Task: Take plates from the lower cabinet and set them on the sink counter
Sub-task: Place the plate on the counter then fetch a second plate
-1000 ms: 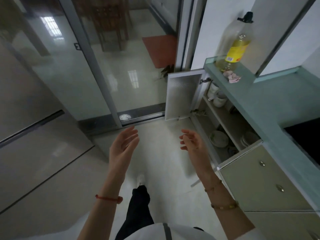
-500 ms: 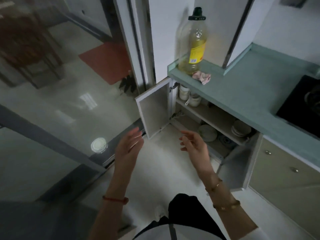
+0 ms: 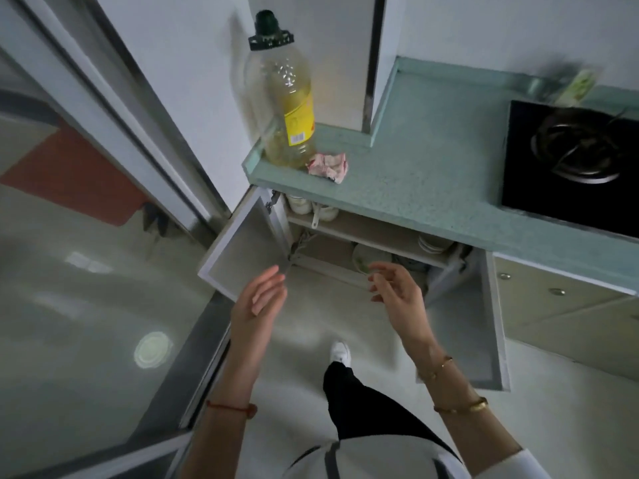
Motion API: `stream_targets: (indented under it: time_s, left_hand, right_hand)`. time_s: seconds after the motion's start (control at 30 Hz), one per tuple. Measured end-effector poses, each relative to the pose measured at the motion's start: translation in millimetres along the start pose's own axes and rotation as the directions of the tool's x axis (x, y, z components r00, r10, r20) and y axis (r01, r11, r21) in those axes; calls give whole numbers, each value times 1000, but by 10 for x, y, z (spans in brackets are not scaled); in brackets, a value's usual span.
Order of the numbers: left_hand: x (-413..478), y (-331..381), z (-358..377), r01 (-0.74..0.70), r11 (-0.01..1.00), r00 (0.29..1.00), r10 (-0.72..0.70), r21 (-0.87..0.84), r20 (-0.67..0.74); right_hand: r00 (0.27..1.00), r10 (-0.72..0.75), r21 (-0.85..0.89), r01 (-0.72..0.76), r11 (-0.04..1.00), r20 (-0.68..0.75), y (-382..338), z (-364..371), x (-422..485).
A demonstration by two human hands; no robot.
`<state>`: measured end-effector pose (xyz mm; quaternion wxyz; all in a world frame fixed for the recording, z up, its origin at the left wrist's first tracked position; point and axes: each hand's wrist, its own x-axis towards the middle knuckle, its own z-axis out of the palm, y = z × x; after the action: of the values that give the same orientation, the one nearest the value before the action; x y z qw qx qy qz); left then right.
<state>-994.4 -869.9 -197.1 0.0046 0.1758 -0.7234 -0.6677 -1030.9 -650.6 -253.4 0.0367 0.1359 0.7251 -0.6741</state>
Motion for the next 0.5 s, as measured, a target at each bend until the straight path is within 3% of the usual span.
stream_targets:
  time_s: [0.23,0.5]
  left_hand:
    - [1071,7,76,6,996,994,-15,84,104]
    - [1931,-178,294,-22,993,948,-16,117,318]
  right_hand:
    - [996,44,-8,-45,999,-84,-69,188,721]
    - [959,105,67,-91,994,-265,155,316,1176]
